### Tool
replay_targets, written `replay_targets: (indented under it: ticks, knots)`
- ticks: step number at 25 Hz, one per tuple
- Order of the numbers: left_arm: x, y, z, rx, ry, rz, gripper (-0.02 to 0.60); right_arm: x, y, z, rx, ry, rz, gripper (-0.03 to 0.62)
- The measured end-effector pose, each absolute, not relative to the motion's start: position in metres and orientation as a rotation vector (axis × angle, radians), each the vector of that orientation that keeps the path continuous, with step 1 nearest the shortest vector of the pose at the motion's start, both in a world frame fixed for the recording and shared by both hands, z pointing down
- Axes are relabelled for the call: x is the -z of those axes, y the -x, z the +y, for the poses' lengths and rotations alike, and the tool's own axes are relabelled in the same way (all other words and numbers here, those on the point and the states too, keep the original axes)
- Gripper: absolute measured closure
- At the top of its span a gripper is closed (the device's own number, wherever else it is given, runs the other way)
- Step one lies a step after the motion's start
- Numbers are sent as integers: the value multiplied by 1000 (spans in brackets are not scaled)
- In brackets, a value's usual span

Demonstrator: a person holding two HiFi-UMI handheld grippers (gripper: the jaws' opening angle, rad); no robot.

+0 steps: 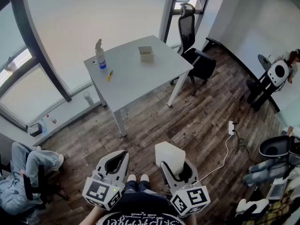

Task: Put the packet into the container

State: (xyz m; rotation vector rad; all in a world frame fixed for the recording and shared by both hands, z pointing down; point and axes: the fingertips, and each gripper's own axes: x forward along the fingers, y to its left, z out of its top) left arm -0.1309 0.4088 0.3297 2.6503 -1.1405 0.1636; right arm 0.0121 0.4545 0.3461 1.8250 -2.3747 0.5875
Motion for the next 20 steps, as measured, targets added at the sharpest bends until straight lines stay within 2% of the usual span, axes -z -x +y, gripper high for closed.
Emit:
replay_targets:
  ticks: [20]
  knots:
    - [-328,115,413,-156,-2631,-1182,574,-330,-23,456,-563,-1787,-2544,315]
